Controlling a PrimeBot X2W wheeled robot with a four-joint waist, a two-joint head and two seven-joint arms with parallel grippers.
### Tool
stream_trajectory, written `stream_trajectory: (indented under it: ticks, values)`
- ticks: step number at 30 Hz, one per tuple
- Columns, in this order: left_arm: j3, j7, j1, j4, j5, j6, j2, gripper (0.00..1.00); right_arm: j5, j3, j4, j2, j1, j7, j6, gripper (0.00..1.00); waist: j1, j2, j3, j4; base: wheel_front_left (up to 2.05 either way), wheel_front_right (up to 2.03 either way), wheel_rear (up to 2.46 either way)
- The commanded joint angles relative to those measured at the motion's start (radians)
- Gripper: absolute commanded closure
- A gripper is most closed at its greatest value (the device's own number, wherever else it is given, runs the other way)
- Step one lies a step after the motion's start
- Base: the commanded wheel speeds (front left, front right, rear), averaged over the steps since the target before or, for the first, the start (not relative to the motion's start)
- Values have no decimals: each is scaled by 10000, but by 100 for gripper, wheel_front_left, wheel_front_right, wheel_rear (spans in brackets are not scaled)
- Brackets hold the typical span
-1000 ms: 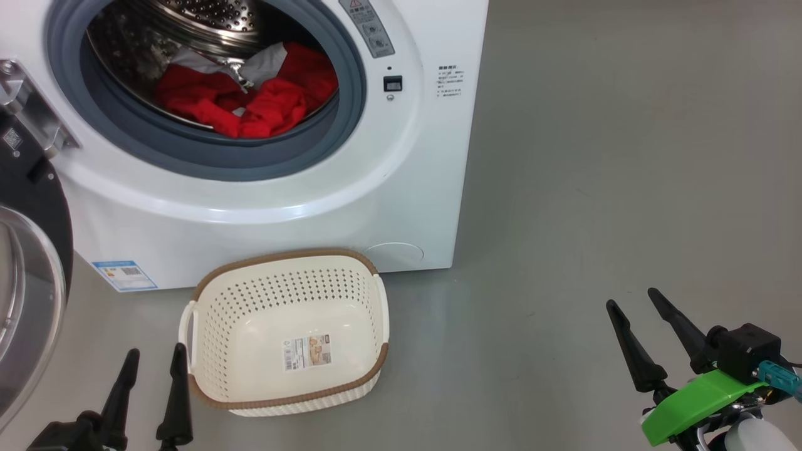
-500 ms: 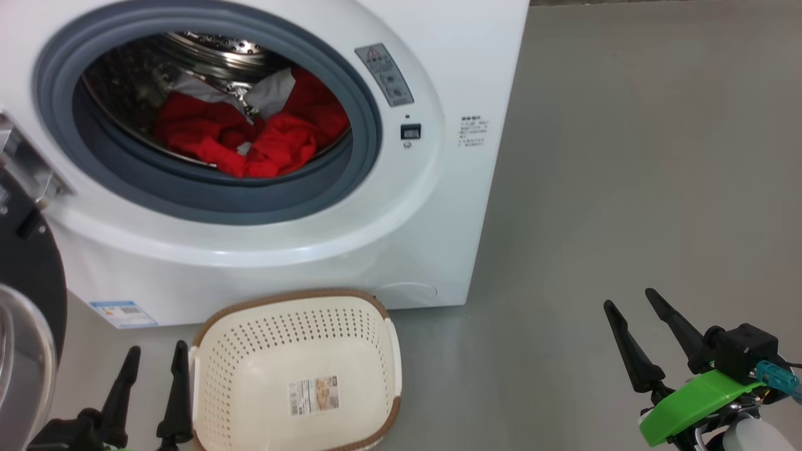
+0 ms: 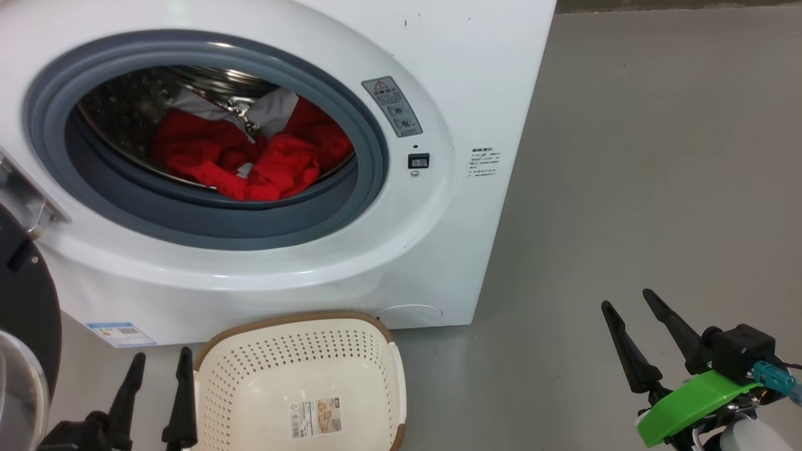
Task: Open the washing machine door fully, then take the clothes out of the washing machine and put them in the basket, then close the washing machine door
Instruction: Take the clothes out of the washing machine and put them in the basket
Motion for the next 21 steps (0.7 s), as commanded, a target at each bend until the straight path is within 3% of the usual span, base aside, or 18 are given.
stream_trajectory:
  ticks: [1, 9, 21]
  values:
    - [296, -93, -348, -109, 99, -29, 147, 0, -68, 232, -218, -118, -141, -120, 16, 0, 0, 0, 21, -12, 0, 0, 0]
    - [-214, -93, -1370, 961, 181, -29, 164, 0, -69, 249, -249, -64, -304, -120, 16, 0, 0, 0, 405, -2, 0, 0, 0]
    - [-1628, 164, -5765, 4316, 51, -29, 714, 0, -135, 376, -320, 127, -930, -120, 16, 0, 0, 0, 1395, -291, 0, 0, 0]
